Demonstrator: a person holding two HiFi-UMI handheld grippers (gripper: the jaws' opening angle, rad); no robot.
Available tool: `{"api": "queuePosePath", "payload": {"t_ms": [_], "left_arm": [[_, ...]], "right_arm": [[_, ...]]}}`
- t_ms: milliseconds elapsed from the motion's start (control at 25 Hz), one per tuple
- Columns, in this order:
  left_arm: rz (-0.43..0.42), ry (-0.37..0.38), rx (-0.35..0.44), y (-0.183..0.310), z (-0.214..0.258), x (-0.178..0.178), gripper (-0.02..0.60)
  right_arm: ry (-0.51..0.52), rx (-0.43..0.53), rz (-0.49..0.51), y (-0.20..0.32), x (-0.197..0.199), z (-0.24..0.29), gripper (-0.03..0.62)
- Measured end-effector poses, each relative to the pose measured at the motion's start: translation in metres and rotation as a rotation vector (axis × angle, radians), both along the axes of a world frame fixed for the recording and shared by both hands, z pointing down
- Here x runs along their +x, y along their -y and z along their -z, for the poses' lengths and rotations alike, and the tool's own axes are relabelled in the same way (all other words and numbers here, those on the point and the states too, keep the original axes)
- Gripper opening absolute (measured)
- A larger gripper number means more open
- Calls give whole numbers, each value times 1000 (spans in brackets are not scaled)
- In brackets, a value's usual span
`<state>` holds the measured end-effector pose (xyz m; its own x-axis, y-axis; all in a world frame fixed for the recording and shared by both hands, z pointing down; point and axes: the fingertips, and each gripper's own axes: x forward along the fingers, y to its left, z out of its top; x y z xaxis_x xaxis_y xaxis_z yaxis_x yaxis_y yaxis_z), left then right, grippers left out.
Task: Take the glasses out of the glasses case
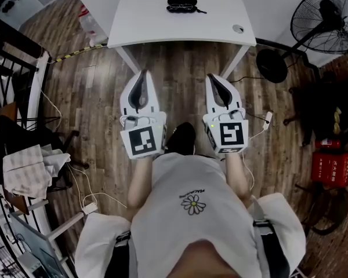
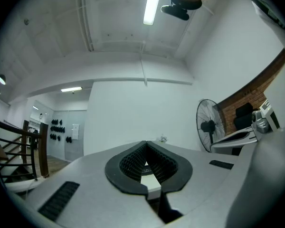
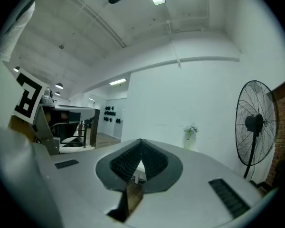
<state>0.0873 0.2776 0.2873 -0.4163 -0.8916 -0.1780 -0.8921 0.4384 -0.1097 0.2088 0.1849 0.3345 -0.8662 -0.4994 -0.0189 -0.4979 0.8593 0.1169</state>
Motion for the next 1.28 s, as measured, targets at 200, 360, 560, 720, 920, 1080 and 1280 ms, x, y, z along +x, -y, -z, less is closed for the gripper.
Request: {"api": "queuePosePath", "payload": {"t_ms": [200,360,560,720,920,1080,1280], "left_arm": [[7,10,-37,0,-7,-3,17],[-7,32,-31,9,-3,-2,17],[-21,31,4,21,3,-6,17],[-41,48,11,37,7,-12,17],[-70,66,7,69,7,-26,17],[-108,41,27,104,1,-42,17],[-140,27,25,154,-10,-76,17]], "right_arm": [[-28,-29,4,0,-3,-12,9],[-27,-58,-30,14,-2,-16,9],[-12,-46,-38,24,-3,-15,9],[4,-33,-50,37,-8,-9,9],[20,-17,-73,65,-13,-7,9],[32,-16,-70,94,-25,-7,9],[-14,-23,-78,138,-61,-21,9]]}}
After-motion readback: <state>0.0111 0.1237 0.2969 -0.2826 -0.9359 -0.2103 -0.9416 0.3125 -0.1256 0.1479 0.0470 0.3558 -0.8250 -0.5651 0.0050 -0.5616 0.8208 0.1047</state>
